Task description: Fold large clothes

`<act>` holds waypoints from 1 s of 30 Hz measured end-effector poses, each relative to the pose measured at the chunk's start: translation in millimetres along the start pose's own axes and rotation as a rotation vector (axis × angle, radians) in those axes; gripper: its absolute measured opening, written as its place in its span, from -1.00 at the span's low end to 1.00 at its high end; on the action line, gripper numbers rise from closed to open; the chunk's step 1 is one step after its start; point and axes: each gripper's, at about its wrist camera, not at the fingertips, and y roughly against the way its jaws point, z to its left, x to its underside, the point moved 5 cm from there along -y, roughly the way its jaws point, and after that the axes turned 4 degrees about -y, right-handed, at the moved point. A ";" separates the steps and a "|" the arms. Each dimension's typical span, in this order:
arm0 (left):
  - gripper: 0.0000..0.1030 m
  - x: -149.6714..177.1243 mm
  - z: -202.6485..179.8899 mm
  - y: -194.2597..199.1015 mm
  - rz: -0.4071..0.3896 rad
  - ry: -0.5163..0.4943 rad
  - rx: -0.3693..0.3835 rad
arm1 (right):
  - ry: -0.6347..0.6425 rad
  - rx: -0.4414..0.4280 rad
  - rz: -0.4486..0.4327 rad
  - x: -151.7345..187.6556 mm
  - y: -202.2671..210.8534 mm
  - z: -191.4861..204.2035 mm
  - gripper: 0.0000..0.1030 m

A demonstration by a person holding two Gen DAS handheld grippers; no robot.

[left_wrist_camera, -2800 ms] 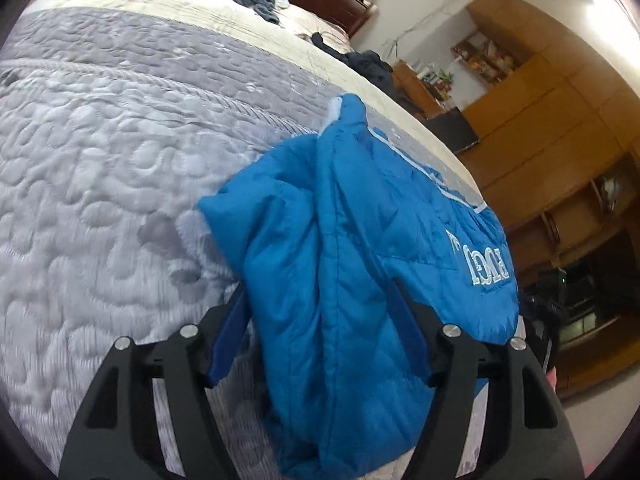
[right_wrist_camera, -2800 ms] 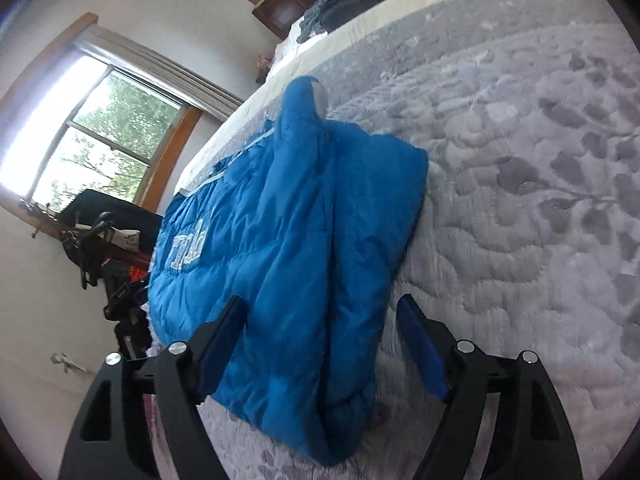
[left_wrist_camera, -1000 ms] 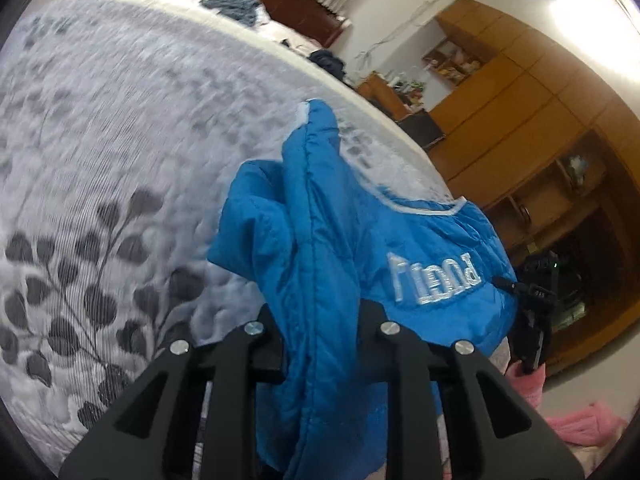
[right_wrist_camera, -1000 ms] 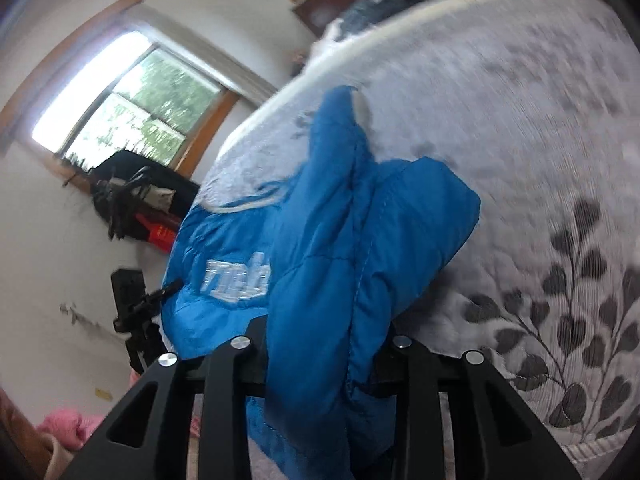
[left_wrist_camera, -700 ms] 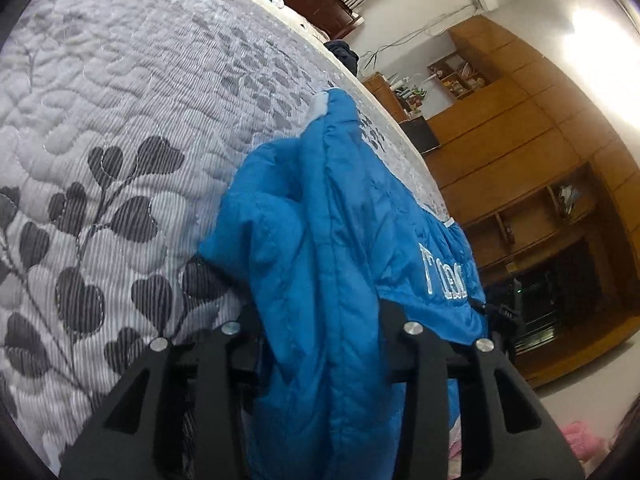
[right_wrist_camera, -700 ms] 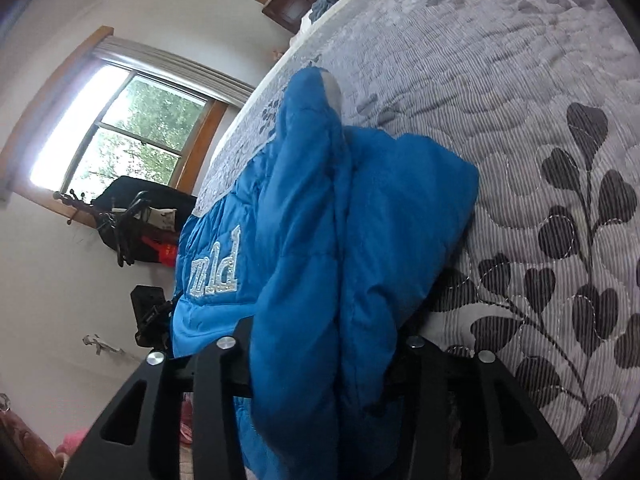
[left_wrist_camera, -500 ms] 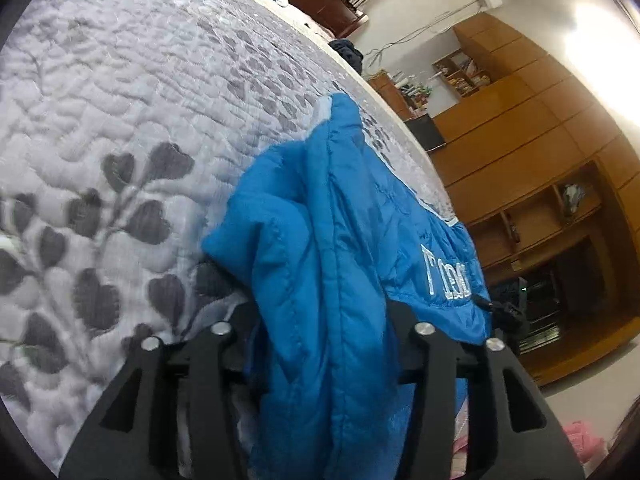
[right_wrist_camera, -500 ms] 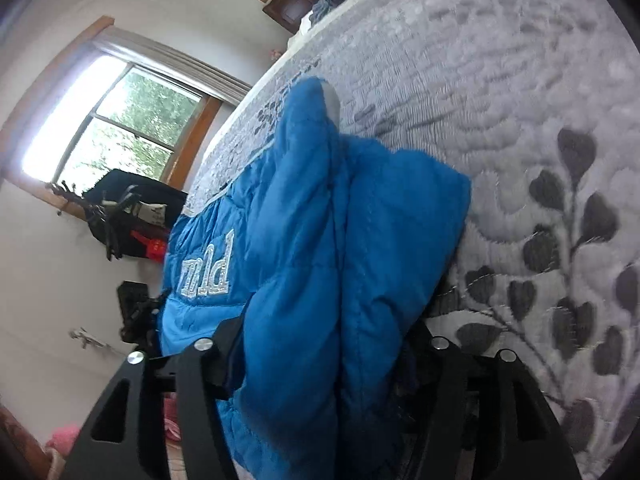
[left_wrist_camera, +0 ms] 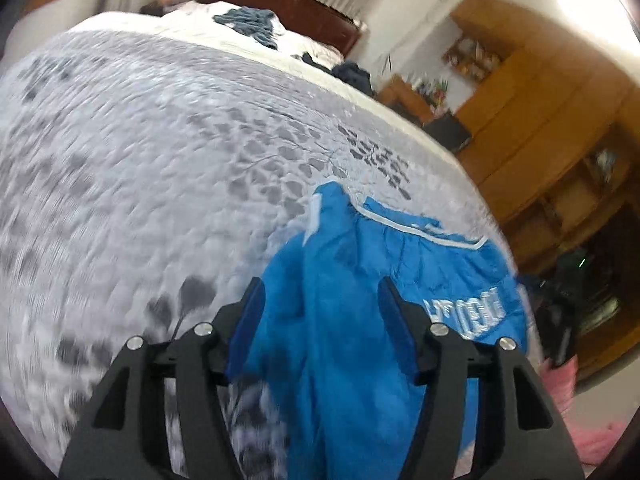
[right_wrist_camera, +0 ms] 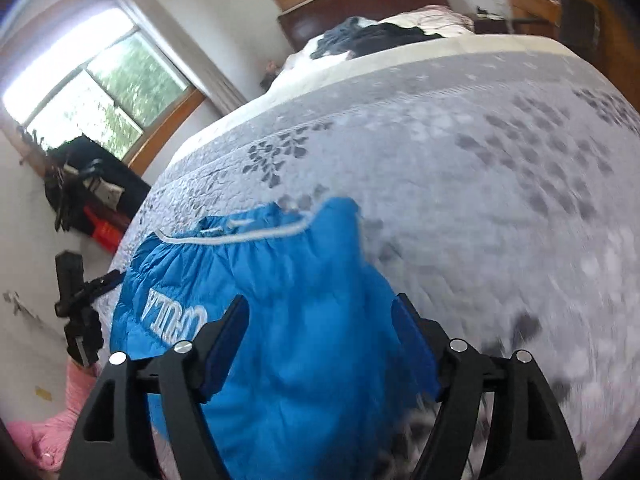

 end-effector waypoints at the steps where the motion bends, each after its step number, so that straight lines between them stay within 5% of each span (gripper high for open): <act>1: 0.18 -8.0 -5.0 -10.4 0.018 -0.018 0.005 | 0.013 0.009 0.008 -2.8 -5.8 2.0 0.47; 7: 0.32 -27.2 -3.8 -51.8 0.088 -0.053 -0.045 | 0.037 0.057 0.090 -25.2 -54.1 3.0 0.42; 10: -0.07 -28.7 -0.4 -66.5 0.118 -0.032 -0.038 | 0.044 0.082 0.120 -28.5 -69.9 5.1 -0.07; 11: -0.35 -29.8 -1.4 -69.3 0.121 -0.027 -0.029 | 0.053 0.099 0.116 -29.0 -70.6 6.0 -0.30; 14: -0.64 -37.7 -5.1 -66.3 0.082 -0.035 -0.051 | 0.061 0.095 0.097 -33.5 -65.5 9.4 -0.63; 23: -0.73 -64.3 -33.9 -29.5 -0.068 -0.120 -0.083 | 0.045 0.000 -0.016 -60.2 -25.7 19.1 -0.71; 30: -0.71 -53.1 -8.4 -68.7 0.033 -0.101 -0.140 | -0.019 0.023 0.040 -57.2 -61.4 -5.9 -0.71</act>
